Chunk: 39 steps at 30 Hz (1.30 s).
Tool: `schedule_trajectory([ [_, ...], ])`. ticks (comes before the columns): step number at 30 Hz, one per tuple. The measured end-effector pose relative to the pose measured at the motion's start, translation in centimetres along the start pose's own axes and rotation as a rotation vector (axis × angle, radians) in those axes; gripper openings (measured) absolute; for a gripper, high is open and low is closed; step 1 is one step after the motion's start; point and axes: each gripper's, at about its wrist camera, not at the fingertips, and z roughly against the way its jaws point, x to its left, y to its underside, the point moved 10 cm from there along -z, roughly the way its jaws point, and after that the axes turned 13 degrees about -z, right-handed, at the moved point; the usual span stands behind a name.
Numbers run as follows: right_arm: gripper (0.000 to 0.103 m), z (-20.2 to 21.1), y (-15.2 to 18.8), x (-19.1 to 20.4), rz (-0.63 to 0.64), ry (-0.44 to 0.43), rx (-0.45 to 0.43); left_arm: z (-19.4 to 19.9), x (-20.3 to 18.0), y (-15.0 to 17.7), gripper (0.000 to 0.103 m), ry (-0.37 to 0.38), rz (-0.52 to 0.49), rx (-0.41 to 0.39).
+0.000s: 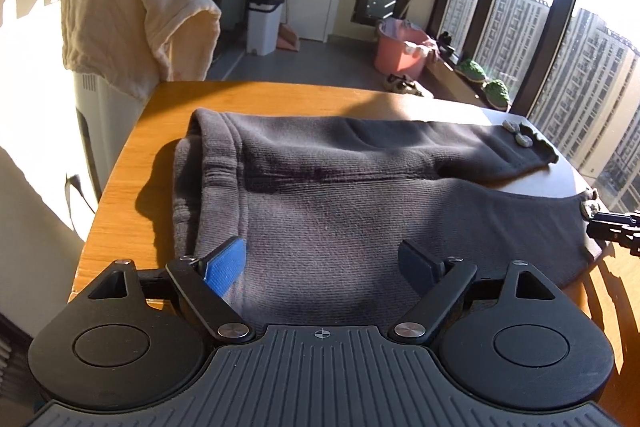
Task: Fold clothes
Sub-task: 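Open both grippers and pull them back from the sweatpants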
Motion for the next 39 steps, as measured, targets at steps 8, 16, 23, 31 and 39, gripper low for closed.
schedule_trajectory([
  [8, 0.044, 0.1, 0.1, -0.7, -0.001, 0.03, 0.004, -3.3, -0.1, -2.0, 0.096, -0.024, -0.06, -0.039],
  [16, 0.044, 0.2, -4.8, -0.1, -0.071, 0.002, -0.067, -1.1, -0.4, -1.6, 0.096, 0.04, -0.022, -0.038],
  [23, 0.044, -7.8, -8.4, 0.5, -0.18, 0.029, -0.008, -0.7, -0.8, -3.1, 0.097, 0.045, 0.011, -0.069],
  [31, 0.037, -9.3, -7.7, -2.9, -0.103, 0.192, -0.013, -2.0, 0.5, -2.1, 0.099, 0.069, 0.057, -0.05],
  [39, 0.047, -0.7, -4.3, 0.1, -0.009, 0.066, -0.085, -2.5, -1.0, -3.5, 0.1, 0.048, 0.044, -0.043],
])
